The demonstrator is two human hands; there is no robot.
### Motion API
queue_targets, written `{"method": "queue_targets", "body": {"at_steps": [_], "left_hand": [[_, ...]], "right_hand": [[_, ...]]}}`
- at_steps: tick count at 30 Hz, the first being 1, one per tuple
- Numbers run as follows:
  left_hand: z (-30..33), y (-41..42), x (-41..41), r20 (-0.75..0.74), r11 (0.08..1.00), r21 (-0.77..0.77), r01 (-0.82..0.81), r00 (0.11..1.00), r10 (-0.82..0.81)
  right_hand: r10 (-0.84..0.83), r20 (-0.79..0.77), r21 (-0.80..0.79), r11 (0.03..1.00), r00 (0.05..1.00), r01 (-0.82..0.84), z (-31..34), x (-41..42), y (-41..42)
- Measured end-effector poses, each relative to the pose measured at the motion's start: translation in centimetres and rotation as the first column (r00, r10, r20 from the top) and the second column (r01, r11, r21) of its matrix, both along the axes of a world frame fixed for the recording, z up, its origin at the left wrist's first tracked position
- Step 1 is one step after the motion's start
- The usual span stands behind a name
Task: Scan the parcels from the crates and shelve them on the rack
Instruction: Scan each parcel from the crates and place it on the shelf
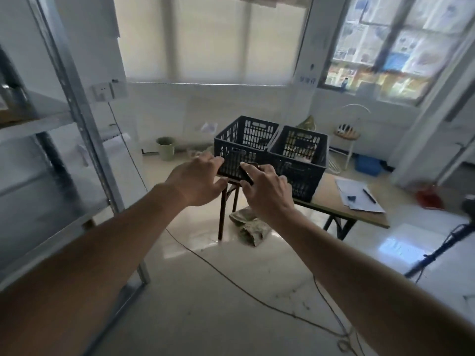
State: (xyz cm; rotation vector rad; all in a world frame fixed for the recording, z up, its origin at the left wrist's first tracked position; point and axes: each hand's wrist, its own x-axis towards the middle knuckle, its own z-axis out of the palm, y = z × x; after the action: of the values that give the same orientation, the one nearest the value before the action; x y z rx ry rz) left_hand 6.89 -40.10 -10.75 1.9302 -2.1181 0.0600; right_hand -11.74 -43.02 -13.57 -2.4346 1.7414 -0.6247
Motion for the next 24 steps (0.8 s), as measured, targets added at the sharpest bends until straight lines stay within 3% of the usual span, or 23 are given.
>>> {"method": "queue_targets", "body": {"at_steps": [12, 24], "left_hand": [[-2.6, -26.4, -10.7, -0.027, 0.958, 0.049, 0.284, 0.959, -0.283], [-7.0, -48.7, -15.8, -0.025, 0.88, 0.228, 0.416, 0.906, -0.422]], "right_hand": [[-0.262, -0.017, 0.062, 0.963, 0.965, 0.263, -3.1, -11.5, -21.1], [-0.45, -0.004, 0.165, 0.88, 0.893, 0.444, -6.6, -16.0, -39.6]]}}
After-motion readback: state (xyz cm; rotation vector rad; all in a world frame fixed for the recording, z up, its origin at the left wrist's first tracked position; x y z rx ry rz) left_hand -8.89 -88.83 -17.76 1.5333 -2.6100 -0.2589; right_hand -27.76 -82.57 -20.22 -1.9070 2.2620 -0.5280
